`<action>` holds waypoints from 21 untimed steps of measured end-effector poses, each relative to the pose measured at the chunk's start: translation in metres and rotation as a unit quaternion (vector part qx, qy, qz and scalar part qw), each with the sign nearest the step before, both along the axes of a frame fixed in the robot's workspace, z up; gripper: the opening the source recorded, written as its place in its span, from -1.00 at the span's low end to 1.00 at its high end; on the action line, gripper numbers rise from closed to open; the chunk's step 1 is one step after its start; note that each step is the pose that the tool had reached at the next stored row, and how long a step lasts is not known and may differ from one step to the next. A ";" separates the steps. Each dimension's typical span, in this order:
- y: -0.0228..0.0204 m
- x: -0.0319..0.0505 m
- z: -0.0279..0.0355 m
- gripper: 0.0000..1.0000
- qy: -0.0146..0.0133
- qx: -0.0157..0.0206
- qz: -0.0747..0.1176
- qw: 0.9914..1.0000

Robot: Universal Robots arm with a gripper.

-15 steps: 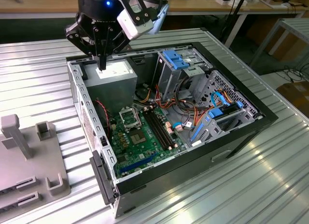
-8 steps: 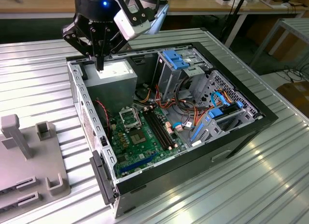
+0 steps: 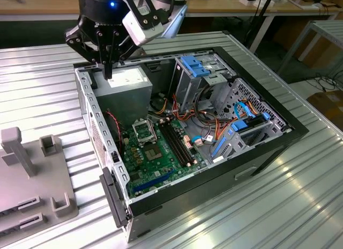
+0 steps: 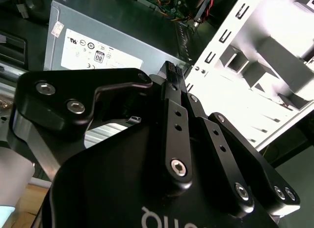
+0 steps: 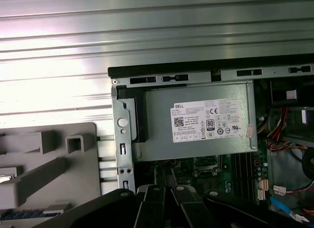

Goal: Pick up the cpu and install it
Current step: 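Reach for the cpu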

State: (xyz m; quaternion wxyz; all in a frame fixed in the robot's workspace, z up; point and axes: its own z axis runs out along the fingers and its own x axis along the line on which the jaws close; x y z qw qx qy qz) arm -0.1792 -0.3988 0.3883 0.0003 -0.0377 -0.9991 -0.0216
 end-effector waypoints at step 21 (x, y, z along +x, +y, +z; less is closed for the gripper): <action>0.0000 -0.0134 -0.0010 -0.79 0.003 0.000 0.000 1.000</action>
